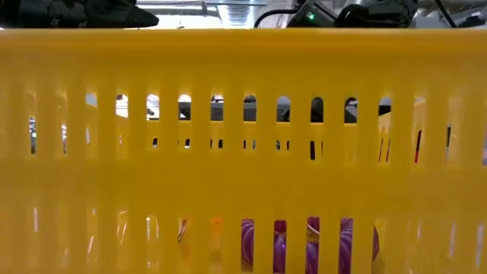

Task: Pick & Place Office Desk Supplies
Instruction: Put the green spiral keychain into the bottom yellow bin

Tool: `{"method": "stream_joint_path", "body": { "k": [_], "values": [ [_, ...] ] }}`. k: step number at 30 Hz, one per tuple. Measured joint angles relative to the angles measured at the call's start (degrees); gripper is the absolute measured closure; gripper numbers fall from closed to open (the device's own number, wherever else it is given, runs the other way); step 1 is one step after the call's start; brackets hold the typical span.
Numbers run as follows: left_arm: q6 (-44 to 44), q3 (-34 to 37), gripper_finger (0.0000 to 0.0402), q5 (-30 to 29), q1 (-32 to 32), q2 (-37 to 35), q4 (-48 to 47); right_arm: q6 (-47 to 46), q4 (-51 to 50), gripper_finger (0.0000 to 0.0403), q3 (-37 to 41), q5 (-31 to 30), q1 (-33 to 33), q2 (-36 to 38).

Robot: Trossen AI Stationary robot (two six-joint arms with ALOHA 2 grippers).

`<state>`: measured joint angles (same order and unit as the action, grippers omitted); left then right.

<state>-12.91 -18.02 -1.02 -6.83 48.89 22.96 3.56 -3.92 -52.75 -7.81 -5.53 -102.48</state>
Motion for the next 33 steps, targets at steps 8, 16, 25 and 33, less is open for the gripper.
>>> {"method": "stream_joint_path", "body": {
  "k": [8, 16, 25, 33],
  "values": [
    [-1.1, 0.0, 0.0179, 0.0, 0.0, 0.0, 0.0, 1.9, -0.1, 0.0175, 0.0, 0.2, 0.4, 0.0],
    [-1.1, 0.0, 0.0179, 0.9, 0.0, 0.0, 0.0, 2.6, 0.4, 0.0175, 0.1, 0.3, 0.5, -1.1],
    [-1.1, -0.1, 0.0179, 2.5, -0.1, 0.0, 0.3, 2.4, 5.1, 0.0175, -0.4, 0.6, 0.4, -5.5],
    [-1.1, -0.1, 0.0179, 2.5, -0.1, 0.0, 0.0, 1.4, 4.8, 0.0213, -0.8, 3.2, 0.4, -6.2]
  ]
}}
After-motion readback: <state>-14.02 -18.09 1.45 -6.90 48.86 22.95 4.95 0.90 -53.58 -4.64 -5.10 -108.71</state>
